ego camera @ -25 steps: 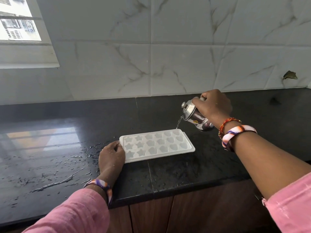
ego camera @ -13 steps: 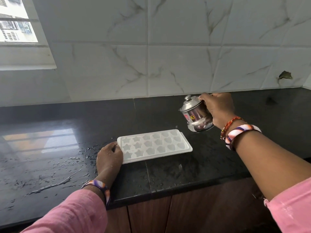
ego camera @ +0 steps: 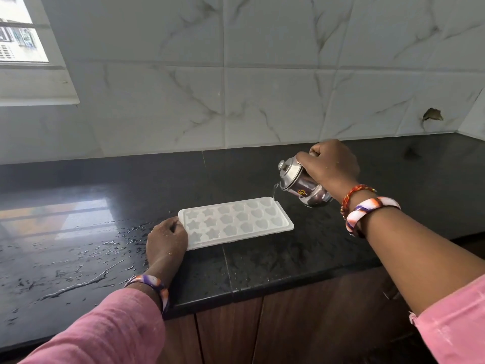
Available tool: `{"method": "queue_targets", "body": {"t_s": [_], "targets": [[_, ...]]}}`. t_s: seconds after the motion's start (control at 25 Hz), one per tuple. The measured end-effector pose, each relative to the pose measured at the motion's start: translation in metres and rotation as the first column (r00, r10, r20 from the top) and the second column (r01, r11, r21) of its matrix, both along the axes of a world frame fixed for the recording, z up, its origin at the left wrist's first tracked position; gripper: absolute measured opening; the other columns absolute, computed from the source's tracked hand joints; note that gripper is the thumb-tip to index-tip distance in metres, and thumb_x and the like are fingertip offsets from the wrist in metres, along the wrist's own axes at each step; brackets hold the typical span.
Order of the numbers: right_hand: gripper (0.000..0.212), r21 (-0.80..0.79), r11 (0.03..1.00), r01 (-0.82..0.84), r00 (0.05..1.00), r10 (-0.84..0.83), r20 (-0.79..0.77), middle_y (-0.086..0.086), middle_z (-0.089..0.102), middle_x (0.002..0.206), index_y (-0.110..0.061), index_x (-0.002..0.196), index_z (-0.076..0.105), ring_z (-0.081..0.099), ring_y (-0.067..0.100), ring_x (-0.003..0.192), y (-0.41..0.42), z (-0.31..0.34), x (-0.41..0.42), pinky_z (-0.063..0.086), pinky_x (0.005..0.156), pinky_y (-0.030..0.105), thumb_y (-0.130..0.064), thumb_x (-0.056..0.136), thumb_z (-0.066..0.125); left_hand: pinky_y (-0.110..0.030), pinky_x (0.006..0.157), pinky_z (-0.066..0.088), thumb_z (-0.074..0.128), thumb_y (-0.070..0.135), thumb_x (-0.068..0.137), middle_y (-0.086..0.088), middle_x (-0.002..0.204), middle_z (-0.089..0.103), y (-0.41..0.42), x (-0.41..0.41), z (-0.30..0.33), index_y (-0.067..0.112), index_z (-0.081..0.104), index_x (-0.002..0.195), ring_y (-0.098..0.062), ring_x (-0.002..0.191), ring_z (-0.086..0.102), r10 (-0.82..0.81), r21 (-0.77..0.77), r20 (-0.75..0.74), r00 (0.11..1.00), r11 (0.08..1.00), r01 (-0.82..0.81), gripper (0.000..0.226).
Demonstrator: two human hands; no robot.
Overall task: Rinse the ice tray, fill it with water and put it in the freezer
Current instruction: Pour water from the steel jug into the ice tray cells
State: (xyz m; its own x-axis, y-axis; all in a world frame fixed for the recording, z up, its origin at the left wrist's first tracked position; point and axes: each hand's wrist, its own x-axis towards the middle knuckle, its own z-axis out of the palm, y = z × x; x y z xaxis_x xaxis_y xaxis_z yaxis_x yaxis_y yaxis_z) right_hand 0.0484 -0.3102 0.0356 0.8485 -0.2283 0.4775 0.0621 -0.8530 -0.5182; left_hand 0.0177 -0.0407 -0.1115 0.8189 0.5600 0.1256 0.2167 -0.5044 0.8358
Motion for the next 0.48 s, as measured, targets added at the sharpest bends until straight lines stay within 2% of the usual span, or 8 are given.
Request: {"method": "queue_targets", "body": {"t_s": [0.12,0.28,0.4,0.48], "targets": [[0.044,-0.066,0.998,0.0,1.0,0.002,0.031,-0.004,0.039,0.046,-0.016,0.045,0.038,0.036,0.009,0.045,0.0001,0.0006,-0.0037,0.02,0.049,0.019,-0.03,0.084,0.056,-0.042,0.083,0.052,0.048,0.018,0.088,-0.012,0.097,0.072,0.0002,-0.0005,0.0004,0.012,0.072,0.091,-0.035,0.088,0.063,-0.007,-0.002,-0.001,1.0,1.0,0.007,0.025],[0.042,-0.061,0.998,-0.002,0.999,0.005,0.043,-0.003,0.043,0.047,-0.015,0.048,0.044,0.038,0.009,0.046,-0.0034,-0.0001,-0.0001,0.023,0.049,0.018,-0.031,0.084,0.055,-0.043,0.084,0.053,0.048,0.019,0.088,-0.011,0.099,0.072,0.0003,-0.0003,0.0004,0.014,0.072,0.093,-0.034,0.089,0.063,-0.011,-0.003,-0.001,1.0,1.0,0.011,0.025],[0.034,0.079,0.997,-0.002,1.0,0.002,0.005,-0.001,0.049,0.051,-0.009,0.059,0.058,0.044,0.01,0.049,-0.0071,-0.0013,0.0029,0.029,0.05,0.019,-0.032,0.084,0.056,-0.041,0.084,0.053,0.048,0.02,0.089,-0.01,0.1,0.072,0.0007,0.0,-0.0007,0.015,0.072,0.095,-0.032,0.089,0.063,-0.013,-0.009,0.0,1.0,1.0,0.013,0.025],[0.031,0.268,0.963,-0.016,1.0,0.02,-0.013,0.001,0.055,0.055,-0.006,0.064,0.063,0.049,0.013,0.052,-0.008,-0.0021,0.0047,0.037,0.053,0.02,-0.031,0.082,0.059,-0.04,0.084,0.052,0.048,0.02,0.089,-0.01,0.101,0.072,0.0009,0.0,-0.0014,0.015,0.072,0.096,-0.032,0.089,0.062,-0.012,-0.008,0.002,1.0,1.0,0.012,0.026]]}}
